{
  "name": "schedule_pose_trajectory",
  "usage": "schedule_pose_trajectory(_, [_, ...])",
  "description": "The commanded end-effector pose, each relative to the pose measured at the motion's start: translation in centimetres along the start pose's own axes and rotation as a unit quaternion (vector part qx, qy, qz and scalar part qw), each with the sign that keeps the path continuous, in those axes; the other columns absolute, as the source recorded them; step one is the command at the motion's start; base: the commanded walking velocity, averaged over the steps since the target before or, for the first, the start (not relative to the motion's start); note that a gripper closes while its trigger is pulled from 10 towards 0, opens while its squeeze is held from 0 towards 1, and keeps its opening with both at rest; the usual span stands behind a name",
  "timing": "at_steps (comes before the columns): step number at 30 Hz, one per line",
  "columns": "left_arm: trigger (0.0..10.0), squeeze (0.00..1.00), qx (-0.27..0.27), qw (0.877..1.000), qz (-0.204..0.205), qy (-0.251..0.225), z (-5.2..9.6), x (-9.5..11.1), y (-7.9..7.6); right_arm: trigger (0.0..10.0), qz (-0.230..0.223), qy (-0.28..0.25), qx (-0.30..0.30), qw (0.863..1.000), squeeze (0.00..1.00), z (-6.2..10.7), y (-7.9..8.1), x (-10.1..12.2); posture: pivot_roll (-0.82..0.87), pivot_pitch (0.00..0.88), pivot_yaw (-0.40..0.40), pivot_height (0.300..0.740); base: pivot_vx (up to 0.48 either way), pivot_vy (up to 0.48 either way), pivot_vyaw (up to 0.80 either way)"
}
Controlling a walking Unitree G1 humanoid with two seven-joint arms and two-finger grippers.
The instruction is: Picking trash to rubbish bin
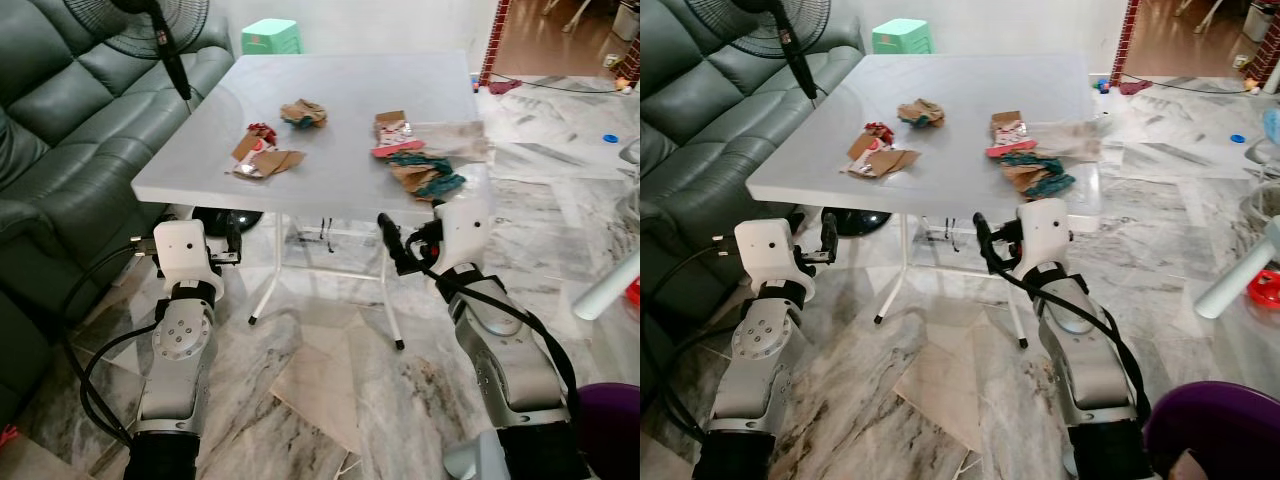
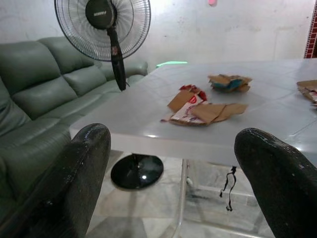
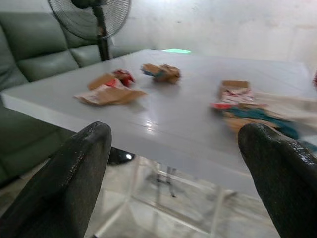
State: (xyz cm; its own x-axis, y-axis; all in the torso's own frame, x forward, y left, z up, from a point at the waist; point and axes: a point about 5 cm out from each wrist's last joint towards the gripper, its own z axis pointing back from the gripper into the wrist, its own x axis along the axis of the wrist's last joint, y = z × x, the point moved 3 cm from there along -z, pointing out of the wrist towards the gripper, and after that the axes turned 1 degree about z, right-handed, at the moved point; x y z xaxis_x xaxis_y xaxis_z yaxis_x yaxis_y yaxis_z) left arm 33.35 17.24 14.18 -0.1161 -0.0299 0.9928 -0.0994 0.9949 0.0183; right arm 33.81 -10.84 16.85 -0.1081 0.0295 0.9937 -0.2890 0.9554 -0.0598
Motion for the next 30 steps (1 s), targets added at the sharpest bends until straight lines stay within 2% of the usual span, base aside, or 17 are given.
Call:
schedule_pose_trajectory(1, [10.0,0.00,-0.003,1.000,0.000,-0.003,-0.2,0.4,-0.2,10.0,0.004,-0.015,-0.003,1.000,0.00,0.1,-0.1,0.7,-0.05,0.022,0.057,0.740,0.000,0.480,0.00])
schedule_pose_trajectory(21, [10.0,0.00,-0.010,1.000,-0.003,0.002,-0.4,0.3,-0.3,10.0,0.012,-0.022,-0.033,0.999,0.00,-0.1,-1.0,0.9,-0.05,0.024,0.058,0.740,0.000,0.480,0.00])
schedule_pose_trajectory(25, [10.0,0.00,-0.051,0.998,0.002,-0.032,-0.3,1.4,-1.4,10.0,0.014,-0.023,-0.038,0.999,0.00,-0.1,-1.1,0.9,-0.05,0.025,0.058,0.740,0.000,0.000,0.00])
schedule_pose_trajectory(30, [10.0,0.00,-0.081,0.996,0.018,-0.042,-0.1,1.9,-2.3,10.0,0.017,-0.024,-0.041,0.999,0.00,-0.1,-1.2,0.9,-0.05,0.025,0.058,0.740,0.000,0.000,0.00])
